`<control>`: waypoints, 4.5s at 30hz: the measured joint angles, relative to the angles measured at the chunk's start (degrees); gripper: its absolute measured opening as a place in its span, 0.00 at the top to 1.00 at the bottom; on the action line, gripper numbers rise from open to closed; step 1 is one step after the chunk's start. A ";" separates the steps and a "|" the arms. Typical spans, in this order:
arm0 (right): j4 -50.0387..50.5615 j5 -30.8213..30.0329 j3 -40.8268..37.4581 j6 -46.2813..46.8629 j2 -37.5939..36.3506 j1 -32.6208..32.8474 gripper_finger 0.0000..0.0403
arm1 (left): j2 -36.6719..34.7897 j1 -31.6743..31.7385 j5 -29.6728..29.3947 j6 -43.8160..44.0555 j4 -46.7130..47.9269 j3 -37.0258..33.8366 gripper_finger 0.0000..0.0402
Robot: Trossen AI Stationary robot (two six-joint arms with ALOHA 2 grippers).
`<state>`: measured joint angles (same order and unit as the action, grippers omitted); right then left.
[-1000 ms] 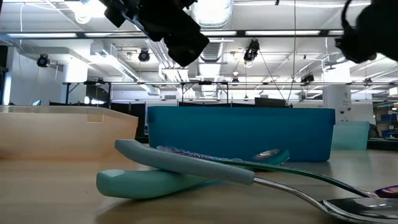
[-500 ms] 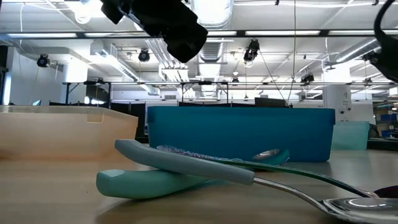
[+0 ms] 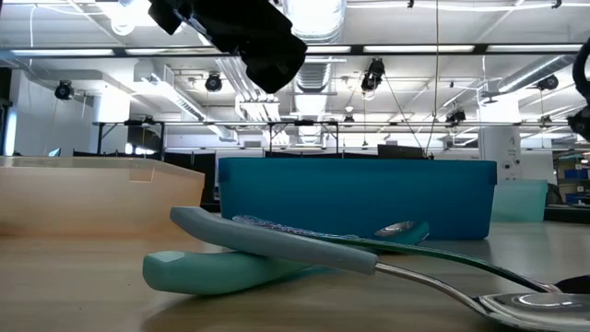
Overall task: Sort silverware by color (type)
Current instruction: Put the light green spoon into the orange bin
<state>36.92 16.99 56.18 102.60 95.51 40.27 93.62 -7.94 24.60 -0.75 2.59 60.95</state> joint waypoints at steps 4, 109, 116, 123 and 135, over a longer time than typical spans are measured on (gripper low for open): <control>0.13 0.49 0.19 -1.86 1.44 -0.02 0.74 | 0.00 -0.31 -0.02 0.41 -0.02 0.00 0.75; 2.43 -42.67 6.40 -60.12 -25.31 -15.80 0.65 | -9.86 7.27 -19.66 6.31 31.95 0.11 0.92; 11.27 -37.83 5.95 -48.95 -24.43 -15.78 0.69 | -12.32 7.32 -27.21 14.85 52.79 -0.10 0.92; 11.29 -25.13 5.72 -42.50 -22.04 -15.38 0.69 | -11.89 7.23 -26.42 16.44 56.80 -4.48 0.92; 21.39 -3.93 5.62 -29.72 -17.39 -12.55 0.70 | -10.90 7.23 -24.96 19.97 55.96 -8.56 0.83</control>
<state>58.31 13.06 61.80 72.88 78.12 27.72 82.72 -0.71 -0.36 19.21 58.54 52.39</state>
